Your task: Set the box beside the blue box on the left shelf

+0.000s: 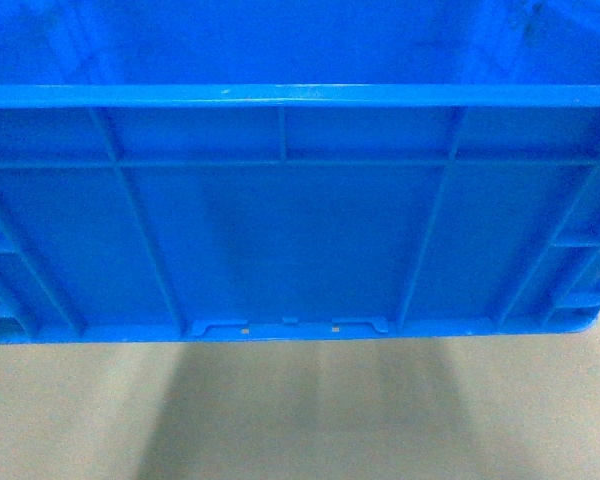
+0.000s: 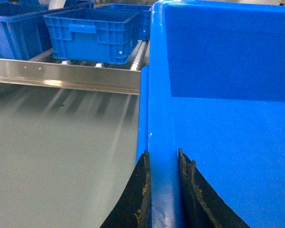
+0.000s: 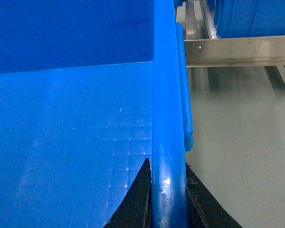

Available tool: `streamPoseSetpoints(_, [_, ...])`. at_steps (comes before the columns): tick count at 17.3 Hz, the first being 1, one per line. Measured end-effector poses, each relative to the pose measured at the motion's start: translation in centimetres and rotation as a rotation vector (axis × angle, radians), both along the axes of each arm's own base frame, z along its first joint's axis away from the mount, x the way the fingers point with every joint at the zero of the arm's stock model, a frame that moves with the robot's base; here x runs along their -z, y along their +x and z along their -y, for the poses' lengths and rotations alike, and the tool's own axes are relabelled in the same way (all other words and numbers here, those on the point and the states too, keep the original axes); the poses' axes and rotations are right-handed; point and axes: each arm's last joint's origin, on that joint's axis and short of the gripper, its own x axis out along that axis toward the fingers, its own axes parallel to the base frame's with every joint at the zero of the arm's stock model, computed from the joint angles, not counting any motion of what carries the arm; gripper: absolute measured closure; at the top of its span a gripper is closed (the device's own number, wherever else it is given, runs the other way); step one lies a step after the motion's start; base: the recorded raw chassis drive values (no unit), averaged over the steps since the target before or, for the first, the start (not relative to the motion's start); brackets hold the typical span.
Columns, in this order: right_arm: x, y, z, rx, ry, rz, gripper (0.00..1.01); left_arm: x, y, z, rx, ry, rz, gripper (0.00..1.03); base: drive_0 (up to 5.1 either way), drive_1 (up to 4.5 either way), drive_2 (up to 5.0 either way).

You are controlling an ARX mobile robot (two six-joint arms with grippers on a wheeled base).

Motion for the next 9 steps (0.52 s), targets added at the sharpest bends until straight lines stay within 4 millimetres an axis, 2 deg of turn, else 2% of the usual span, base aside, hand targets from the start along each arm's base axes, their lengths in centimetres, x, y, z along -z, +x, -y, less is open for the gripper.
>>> streamPoseSetpoints(9, [0.1, -0.02, 0.0, 0.001, 0.0, -0.002, 0.92, 0.1, 0.01, 0.0, 0.001, 0.0, -0.003, 0.92, 0.0, 0.0, 0.0])
